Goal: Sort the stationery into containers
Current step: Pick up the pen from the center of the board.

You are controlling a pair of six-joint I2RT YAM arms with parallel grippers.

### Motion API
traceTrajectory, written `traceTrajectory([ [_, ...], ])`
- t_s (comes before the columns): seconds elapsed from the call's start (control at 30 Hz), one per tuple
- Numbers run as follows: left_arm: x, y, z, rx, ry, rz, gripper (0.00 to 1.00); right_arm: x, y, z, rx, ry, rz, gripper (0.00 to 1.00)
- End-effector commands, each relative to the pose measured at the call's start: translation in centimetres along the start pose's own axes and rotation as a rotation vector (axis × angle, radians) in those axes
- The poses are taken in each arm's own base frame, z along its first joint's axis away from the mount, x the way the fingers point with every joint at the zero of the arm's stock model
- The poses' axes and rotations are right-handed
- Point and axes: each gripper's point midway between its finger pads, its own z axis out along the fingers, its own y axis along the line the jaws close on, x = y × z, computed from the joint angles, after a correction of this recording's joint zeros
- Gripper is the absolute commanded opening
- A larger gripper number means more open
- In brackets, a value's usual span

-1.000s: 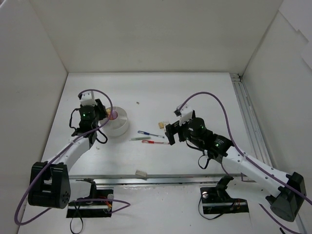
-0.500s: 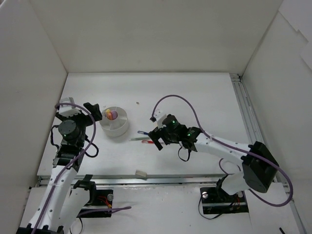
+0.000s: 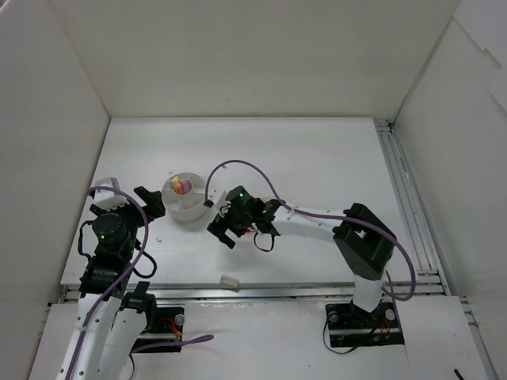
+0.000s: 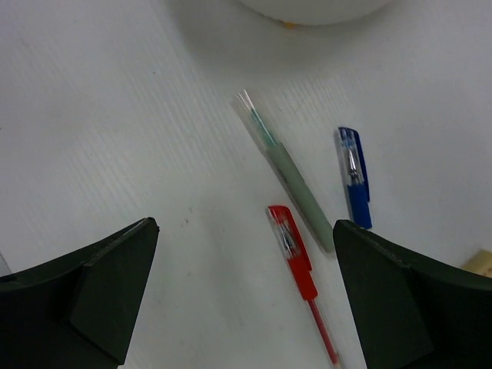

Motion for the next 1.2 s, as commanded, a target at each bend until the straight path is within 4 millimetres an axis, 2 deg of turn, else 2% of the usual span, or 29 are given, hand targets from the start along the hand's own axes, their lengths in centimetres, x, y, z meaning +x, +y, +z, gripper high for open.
traceTrajectory([
  [0.0,-1.7,-0.7,-0.9,0.022,-0.046,-0.028,1.0,-3.1,1.0,1.2,-0.078,-0.058,-0.087,0.95],
  [0.13,-1.7,-0.4,-1.4,0.018,-0.056,-0.025,0.99,-2.6,0.5,3.2,-0.058,-0.023,-0.084,0.93],
  [0.27,-1.6,-0.2,-1.4,0.009,-0.052,-0.023,0.99,-1.8,-0.5,4.1,-0.021,0.004,-0.078,0.91],
  [0.4,-1.5,-0.4,-1.4,0.021,-0.047,-0.024,0.99,-0.2,-1.2,5.1,-0.02,0.041,-0.049,0.84],
  [0.47,-1.3,-0.5,-1.4,0.024,-0.039,-0.024,1.0,0.4,-1.2,5.2,-0.04,0.05,-0.029,0.72],
  [0.5,-1.2,-0.5,-1.4,0.025,-0.037,-0.025,0.99,0.6,-1.3,5.2,-0.043,0.053,-0.023,0.58],
  [0.57,-1.1,-0.5,-1.5,0.027,-0.033,-0.032,0.99,1.0,-1.0,5.2,-0.05,0.051,-0.012,0.45],
  [0.63,-1.1,-0.7,-1.5,0.037,-0.03,-0.036,0.99,0.8,-0.9,4.9,-0.053,0.029,-0.01,0.32],
  [0.87,-1.0,-1.8,-1.6,0.098,-0.015,-0.029,0.99,-1.1,-1.4,4.6,-0.031,-0.055,-0.027,0.15],
  [0.97,0.2,-3.3,-1.4,0.179,0.046,-0.023,0.99,-2.3,-1.9,4.4,-0.015,-0.101,-0.048,0.09],
  [1.1,1.3,-5.5,-0.9,0.293,0.101,-0.053,0.99,-5.0,-2.3,2.4,0.013,-0.192,-0.062,0.03],
  [1.13,1.9,-6.1,-1.0,0.334,0.126,-0.058,0.99,-5.1,-2.2,2.1,0.01,-0.215,-0.065,0.02],
  [1.17,2.1,-6.4,-1.0,0.349,0.135,-0.06,0.99,-6.3,-2.2,0.8,0.015,-0.264,-0.071,0.02],
])
